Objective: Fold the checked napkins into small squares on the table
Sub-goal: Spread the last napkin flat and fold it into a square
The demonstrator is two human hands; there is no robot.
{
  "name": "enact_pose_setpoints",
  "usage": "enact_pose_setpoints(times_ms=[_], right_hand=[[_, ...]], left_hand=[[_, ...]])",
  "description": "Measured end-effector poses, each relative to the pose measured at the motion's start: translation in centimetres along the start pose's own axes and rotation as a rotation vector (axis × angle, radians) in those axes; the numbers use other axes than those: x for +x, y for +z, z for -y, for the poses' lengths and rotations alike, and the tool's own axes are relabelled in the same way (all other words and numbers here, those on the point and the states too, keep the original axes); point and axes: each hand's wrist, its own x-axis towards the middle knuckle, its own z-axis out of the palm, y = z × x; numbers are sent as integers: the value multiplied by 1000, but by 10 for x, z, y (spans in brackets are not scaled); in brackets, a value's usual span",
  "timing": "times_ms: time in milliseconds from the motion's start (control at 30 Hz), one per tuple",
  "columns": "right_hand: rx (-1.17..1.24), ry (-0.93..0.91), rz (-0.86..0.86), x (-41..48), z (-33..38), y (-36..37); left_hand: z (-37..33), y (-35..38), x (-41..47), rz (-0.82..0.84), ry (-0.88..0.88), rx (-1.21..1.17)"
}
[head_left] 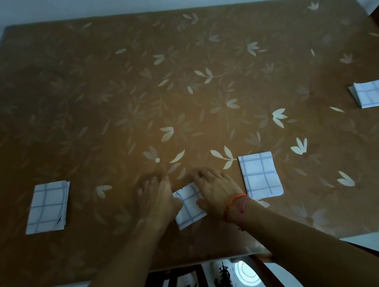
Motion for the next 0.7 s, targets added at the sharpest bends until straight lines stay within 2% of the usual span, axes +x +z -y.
enact_pose_setpoints(times_ms=[367,533,667,700], right_hand=[[9,8,6,-5,2,3],[17,11,98,-15,3,-24],[-2,-117,-100,-11,6,-37],[-25,-88,-61,-15,9,-48]], left_hand=[[-2,-2,-10,33,-10,-92],[-7,-10,-21,34,-17,-335],[-11,-22,-30,-68,83,-547],[-12,-27,-33,-87,118,-575]])
